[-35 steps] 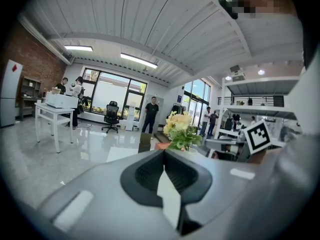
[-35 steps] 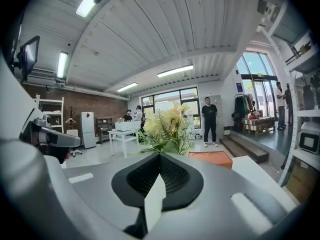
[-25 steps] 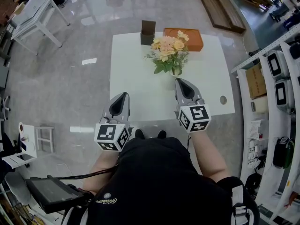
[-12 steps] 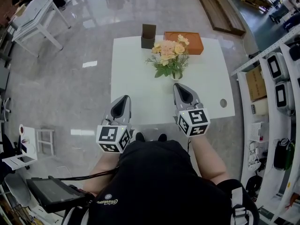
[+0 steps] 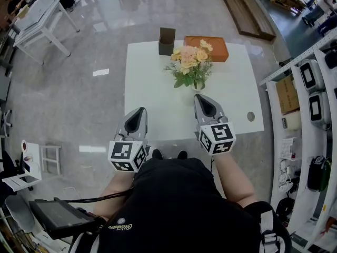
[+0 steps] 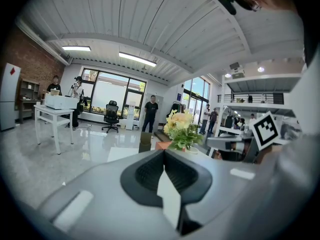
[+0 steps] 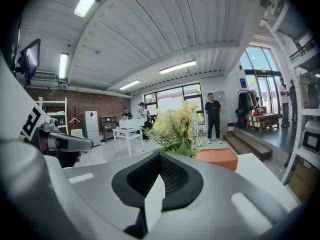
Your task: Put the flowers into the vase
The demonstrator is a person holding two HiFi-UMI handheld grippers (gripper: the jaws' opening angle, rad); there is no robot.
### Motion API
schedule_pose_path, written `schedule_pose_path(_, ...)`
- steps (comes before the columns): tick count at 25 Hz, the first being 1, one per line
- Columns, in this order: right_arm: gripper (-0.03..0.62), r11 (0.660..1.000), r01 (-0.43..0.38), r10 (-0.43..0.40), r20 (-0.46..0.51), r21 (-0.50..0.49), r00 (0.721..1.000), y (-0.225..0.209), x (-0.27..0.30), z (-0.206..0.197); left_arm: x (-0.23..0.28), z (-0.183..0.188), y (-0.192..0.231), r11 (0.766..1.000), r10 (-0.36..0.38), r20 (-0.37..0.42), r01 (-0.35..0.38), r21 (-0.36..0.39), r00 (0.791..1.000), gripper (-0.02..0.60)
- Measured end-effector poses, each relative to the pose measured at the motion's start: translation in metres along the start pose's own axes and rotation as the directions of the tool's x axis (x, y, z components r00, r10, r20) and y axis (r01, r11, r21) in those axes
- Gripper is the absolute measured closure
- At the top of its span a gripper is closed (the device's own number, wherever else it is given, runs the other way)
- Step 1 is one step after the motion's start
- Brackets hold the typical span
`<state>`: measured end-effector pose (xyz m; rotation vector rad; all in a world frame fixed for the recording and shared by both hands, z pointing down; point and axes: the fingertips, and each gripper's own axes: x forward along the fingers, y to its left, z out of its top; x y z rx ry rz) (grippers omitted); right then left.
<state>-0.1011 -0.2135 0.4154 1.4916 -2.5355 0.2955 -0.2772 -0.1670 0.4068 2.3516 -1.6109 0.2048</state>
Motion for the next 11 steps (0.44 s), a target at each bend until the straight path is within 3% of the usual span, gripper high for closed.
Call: schedule_pose_path(11, 0.595, 1.000, -0.007, 0.007, -0.014, -0.006, 1.000, 0.0022, 0.0038, -0.0017, 0.0023, -0.0006, 0.0012, 1.000, -0.004, -0.002, 0.004, -0.004, 1.000, 0.575)
